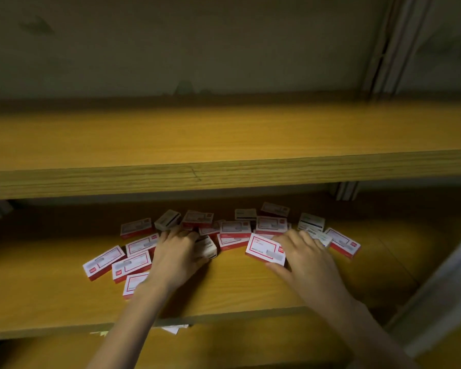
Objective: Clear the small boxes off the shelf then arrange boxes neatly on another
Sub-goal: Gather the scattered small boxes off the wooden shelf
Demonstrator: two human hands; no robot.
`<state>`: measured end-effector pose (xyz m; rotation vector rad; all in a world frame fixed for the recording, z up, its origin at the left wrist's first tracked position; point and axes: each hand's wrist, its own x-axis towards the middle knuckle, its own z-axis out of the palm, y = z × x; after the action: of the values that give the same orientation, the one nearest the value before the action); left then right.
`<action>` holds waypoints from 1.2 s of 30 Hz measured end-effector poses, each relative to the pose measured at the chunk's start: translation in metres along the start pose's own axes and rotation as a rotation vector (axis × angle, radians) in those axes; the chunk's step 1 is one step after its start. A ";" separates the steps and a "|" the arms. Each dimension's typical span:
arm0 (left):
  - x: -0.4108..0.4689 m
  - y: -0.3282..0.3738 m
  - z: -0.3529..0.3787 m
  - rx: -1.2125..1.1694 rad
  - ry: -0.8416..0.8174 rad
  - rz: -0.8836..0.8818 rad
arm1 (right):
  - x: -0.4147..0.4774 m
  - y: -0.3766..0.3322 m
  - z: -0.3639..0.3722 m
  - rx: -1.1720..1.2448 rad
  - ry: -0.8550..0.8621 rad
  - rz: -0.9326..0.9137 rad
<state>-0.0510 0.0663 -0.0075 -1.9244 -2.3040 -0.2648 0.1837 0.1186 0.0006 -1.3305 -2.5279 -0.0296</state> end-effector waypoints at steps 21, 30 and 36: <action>-0.047 0.179 -0.052 -0.450 0.082 0.470 | -0.169 0.104 -0.092 0.061 0.181 0.262; -0.086 0.321 -0.063 -0.533 0.094 0.577 | -0.263 0.219 -0.136 -0.054 0.181 0.356; -0.101 0.417 -0.049 -0.604 0.078 0.596 | -0.315 0.294 -0.158 -0.046 0.198 0.369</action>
<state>0.3771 0.0305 0.0412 -2.6933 -1.5922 -1.0191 0.6285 0.0105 0.0382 -1.7004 -2.1000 -0.1370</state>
